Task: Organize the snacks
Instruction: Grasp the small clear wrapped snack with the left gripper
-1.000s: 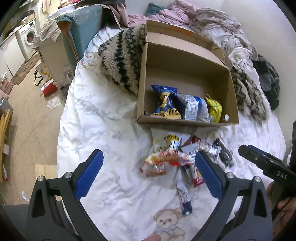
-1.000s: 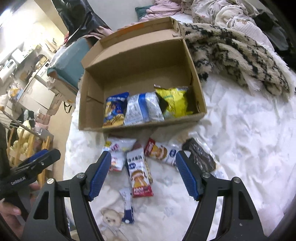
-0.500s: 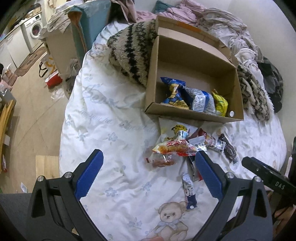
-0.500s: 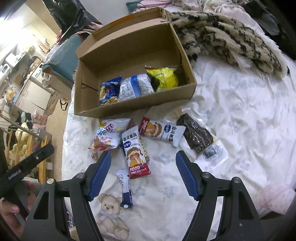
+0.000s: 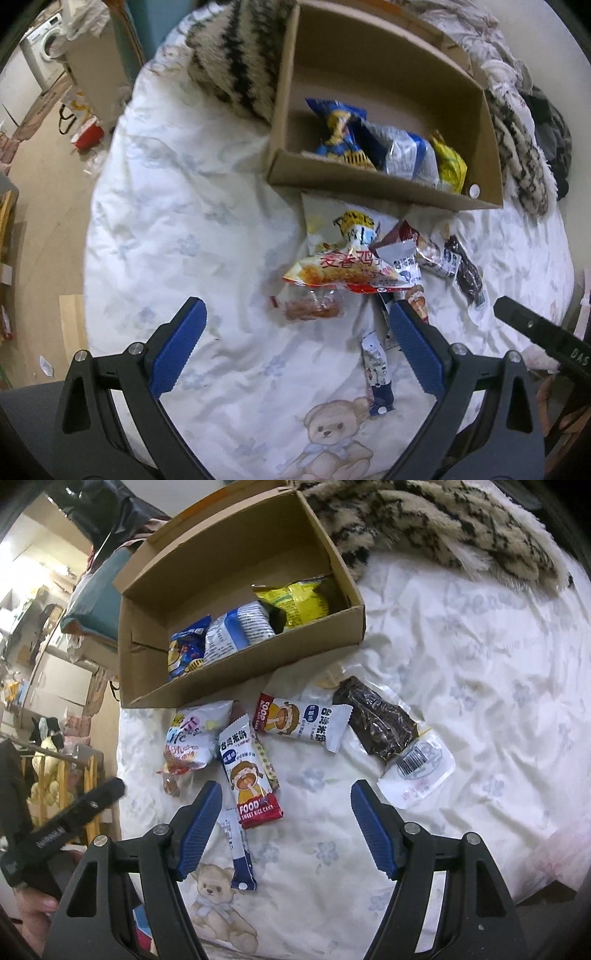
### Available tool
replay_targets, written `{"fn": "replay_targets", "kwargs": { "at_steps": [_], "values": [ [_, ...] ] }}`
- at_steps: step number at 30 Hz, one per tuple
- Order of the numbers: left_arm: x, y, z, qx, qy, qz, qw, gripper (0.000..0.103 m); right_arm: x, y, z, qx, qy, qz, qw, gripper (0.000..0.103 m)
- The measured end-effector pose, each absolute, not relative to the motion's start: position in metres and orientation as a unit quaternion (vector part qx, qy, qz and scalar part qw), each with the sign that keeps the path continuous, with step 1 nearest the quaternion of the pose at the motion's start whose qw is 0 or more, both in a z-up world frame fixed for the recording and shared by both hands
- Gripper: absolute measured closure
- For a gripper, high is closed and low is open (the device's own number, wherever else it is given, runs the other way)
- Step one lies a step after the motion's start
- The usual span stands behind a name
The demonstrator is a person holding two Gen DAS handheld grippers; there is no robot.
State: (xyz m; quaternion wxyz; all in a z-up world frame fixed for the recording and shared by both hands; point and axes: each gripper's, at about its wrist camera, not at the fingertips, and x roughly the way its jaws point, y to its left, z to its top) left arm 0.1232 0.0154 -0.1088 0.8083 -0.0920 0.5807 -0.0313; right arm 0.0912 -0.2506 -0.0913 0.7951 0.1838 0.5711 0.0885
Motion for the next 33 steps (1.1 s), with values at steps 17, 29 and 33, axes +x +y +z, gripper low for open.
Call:
{"fn": "replay_targets", "kwargs": {
  "at_steps": [17, 29, 33],
  "values": [
    [0.136, -0.018, -0.151, -0.010, 0.610, -0.075, 0.789, 0.089, 0.099, -0.240, -0.100, 0.176, 0.590, 0.101, 0.782, 0.028],
    [0.098, 0.004, -0.089, -0.039, 0.607, -0.080, 0.790, 0.088, 0.097, -0.229, -0.106, 0.173, 0.604, 0.125, 0.768, 0.028],
    [0.086, 0.017, -0.089, -0.056, 0.610, -0.078, 0.787, 0.088, 0.093, -0.215, -0.117, 0.167, 0.627, 0.145, 0.747, 0.028]
  ]
}}
